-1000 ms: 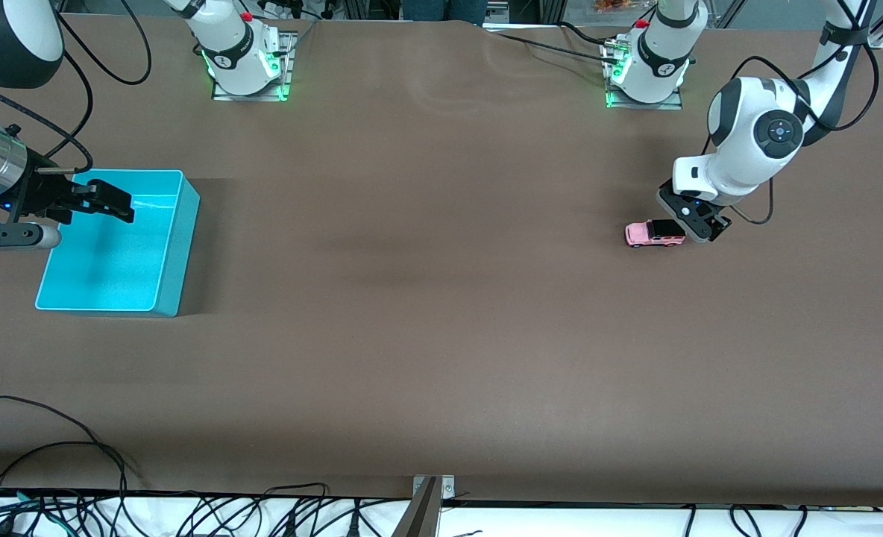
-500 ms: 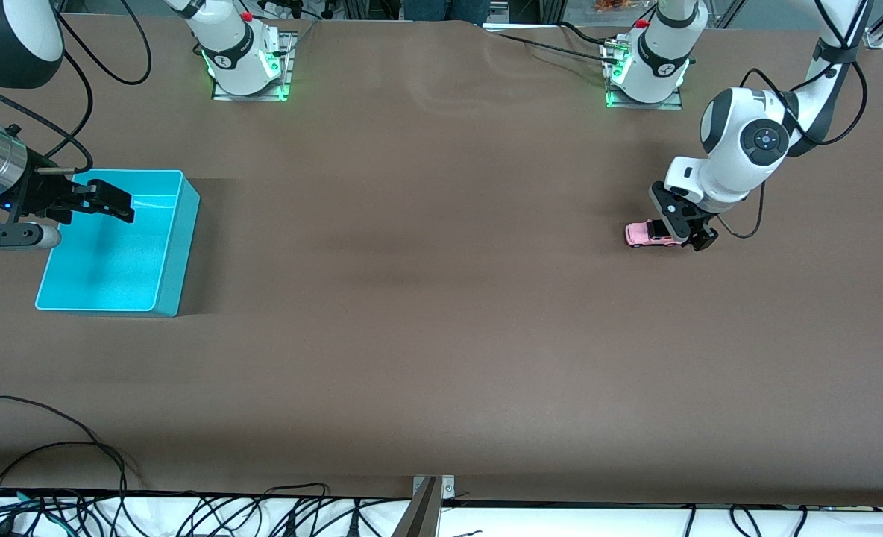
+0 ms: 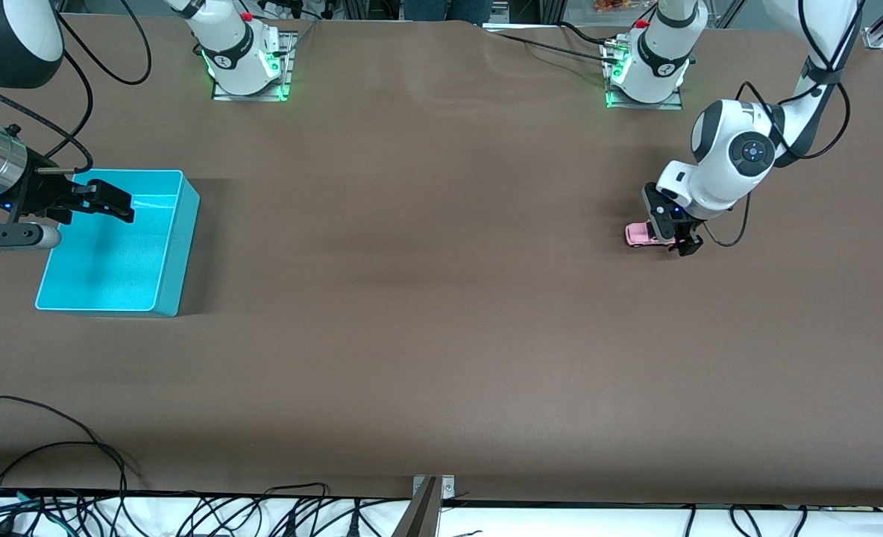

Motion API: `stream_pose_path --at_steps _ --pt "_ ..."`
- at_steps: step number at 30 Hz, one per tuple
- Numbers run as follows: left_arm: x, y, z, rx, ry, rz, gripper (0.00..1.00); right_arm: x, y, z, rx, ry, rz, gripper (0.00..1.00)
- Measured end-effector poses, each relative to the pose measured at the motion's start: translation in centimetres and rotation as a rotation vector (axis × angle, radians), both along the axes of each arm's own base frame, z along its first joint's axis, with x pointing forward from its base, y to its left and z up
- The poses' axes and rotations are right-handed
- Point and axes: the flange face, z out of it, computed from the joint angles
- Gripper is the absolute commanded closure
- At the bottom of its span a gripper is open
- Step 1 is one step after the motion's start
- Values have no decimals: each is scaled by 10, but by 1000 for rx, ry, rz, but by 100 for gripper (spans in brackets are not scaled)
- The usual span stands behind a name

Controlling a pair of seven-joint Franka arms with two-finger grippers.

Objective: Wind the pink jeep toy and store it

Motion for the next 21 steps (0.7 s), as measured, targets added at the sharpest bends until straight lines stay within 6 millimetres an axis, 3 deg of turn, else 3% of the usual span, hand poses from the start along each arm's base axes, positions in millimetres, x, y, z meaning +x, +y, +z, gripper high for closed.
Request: stream_pose_path --at_steps 6,9,11,15,21 --pt "0 0 -3 -2 2 -12 4 0 0 0 0 0 0 0" --pt "0 -2 -3 -3 0 -17 21 0 0 0 0 0 0 0" --pt "0 -2 -2 -4 -2 -20 44 0 0 0 0 0 0 0" --pt "1 -4 -2 -5 -7 -26 81 0 0 0 0 0 0 0" --pt "3 -7 0 8 -14 -63 87 0 0 0 0 0 0 0"
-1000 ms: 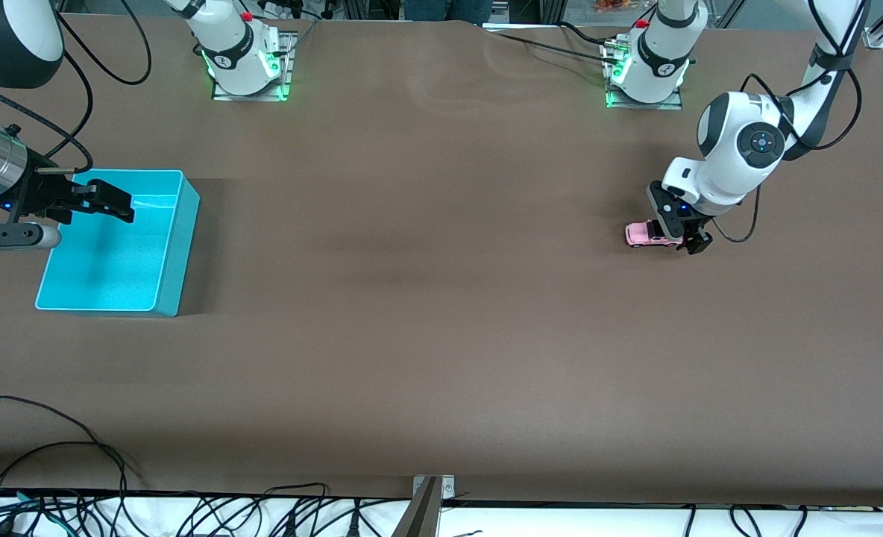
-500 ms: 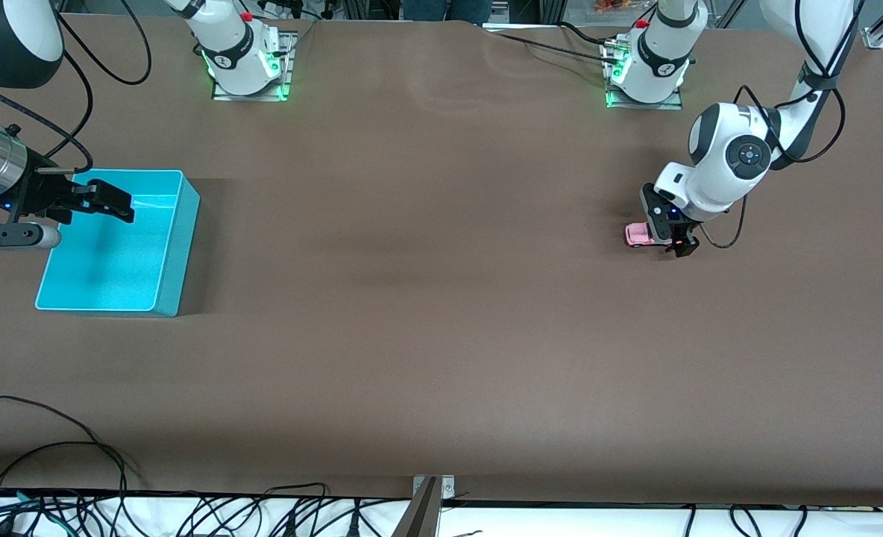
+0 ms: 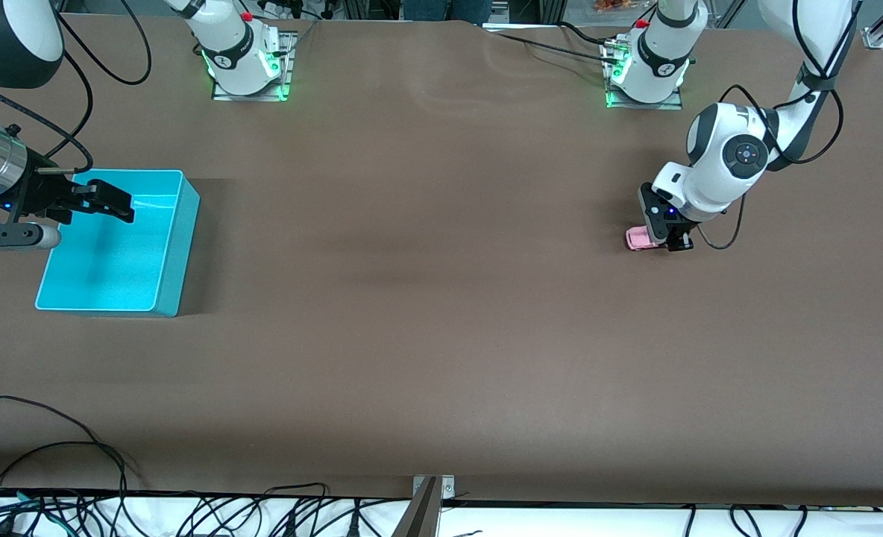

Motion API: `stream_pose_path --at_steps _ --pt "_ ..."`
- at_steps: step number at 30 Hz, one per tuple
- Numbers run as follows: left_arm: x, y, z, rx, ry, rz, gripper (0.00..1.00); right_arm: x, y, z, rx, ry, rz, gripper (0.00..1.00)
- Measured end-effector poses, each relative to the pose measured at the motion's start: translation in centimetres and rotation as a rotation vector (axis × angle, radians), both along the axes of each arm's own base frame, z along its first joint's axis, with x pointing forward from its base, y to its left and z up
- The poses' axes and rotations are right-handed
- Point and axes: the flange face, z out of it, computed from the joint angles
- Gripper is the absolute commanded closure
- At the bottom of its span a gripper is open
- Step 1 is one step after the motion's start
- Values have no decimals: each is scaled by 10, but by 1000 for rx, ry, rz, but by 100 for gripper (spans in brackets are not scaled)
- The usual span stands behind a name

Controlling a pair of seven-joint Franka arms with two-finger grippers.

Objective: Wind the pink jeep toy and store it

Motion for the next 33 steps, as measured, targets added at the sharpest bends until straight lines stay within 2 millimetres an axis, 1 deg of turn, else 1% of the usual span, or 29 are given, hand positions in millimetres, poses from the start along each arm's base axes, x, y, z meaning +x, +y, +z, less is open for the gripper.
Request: stream_pose_path --at_steps 2,3,5,8,14,19,24,30,33 --pt "0 0 0 2 -2 -6 89 0 0 0 0 0 0 0" --pt "1 0 0 3 -3 -8 91 0 0 0 0 0 0 0" --pt "2 -1 1 3 -8 -10 100 0 0 0 0 0 0 0" --pt "6 -4 5 1 -20 -28 100 0 0 0 0 0 0 0" --pt "14 -24 18 -6 -55 -71 100 0 0 0 0 0 0 0" --pt "15 -26 23 -6 -64 -77 100 0 0 0 0 0 0 0" --pt "12 -26 18 -6 -52 -77 100 0 0 0 0 0 0 0" --pt "7 -26 5 -9 -19 -76 100 0 0 0 0 0 0 0" --pt "7 -26 -1 -11 -10 -81 100 0 0 0 0 0 0 0"
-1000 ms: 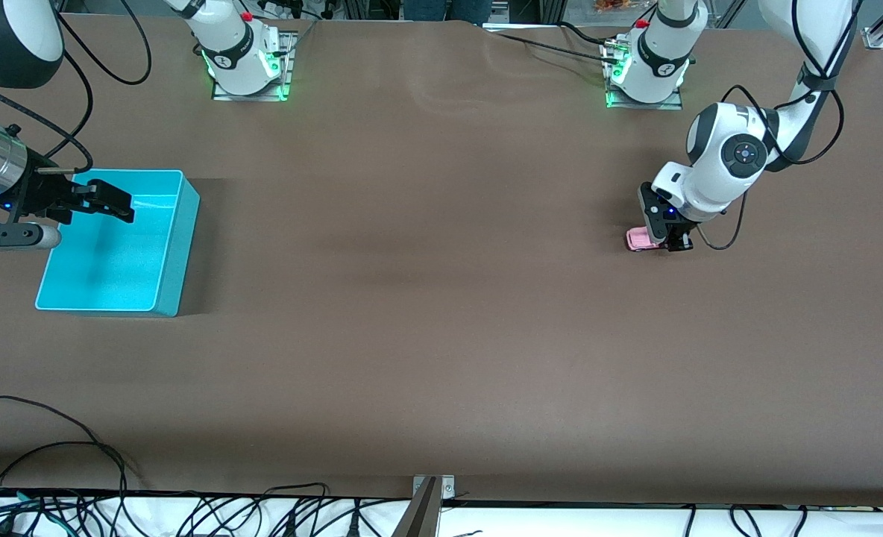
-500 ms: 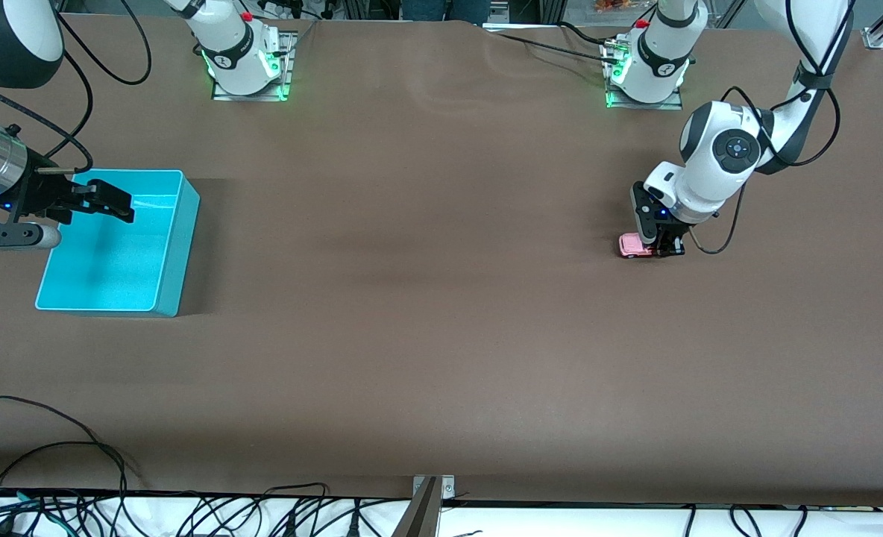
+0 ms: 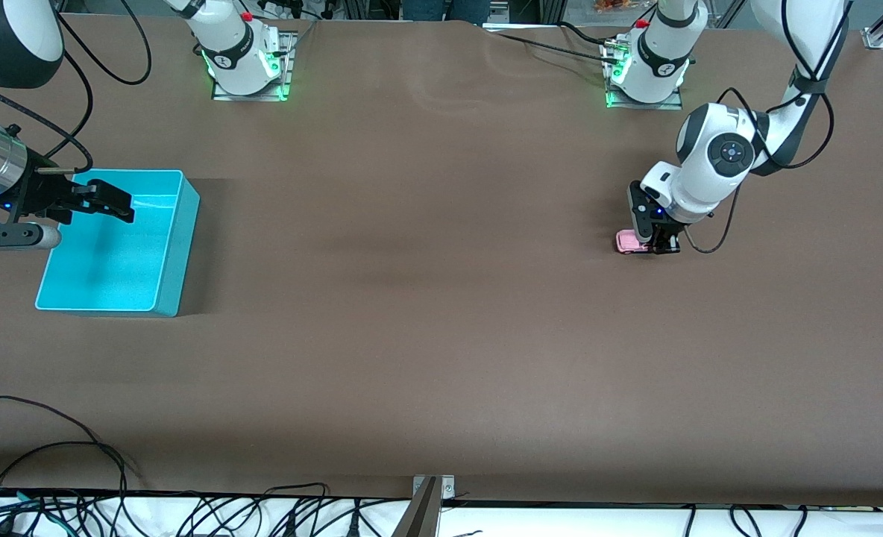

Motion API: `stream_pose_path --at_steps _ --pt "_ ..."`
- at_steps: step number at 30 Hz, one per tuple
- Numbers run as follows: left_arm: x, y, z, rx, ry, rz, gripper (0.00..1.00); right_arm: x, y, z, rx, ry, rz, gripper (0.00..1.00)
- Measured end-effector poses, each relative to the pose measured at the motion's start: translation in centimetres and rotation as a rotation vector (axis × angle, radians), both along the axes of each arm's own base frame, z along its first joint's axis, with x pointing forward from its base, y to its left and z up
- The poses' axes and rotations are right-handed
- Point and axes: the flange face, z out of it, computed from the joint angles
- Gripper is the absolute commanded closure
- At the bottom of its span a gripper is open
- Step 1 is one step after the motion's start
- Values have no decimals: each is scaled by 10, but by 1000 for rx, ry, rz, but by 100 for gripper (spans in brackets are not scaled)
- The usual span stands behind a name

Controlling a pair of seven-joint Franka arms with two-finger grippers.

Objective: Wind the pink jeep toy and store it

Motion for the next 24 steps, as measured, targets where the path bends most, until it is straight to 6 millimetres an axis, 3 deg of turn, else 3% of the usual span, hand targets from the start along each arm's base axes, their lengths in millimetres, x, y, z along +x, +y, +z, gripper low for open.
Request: stream_pose_path --at_steps 16,24 --pt "7 1 0 0 12 -85 100 0 0 0 0 0 0 0" --pt "10 12 -1 -18 20 -45 100 0 0 0 0 0 0 0"
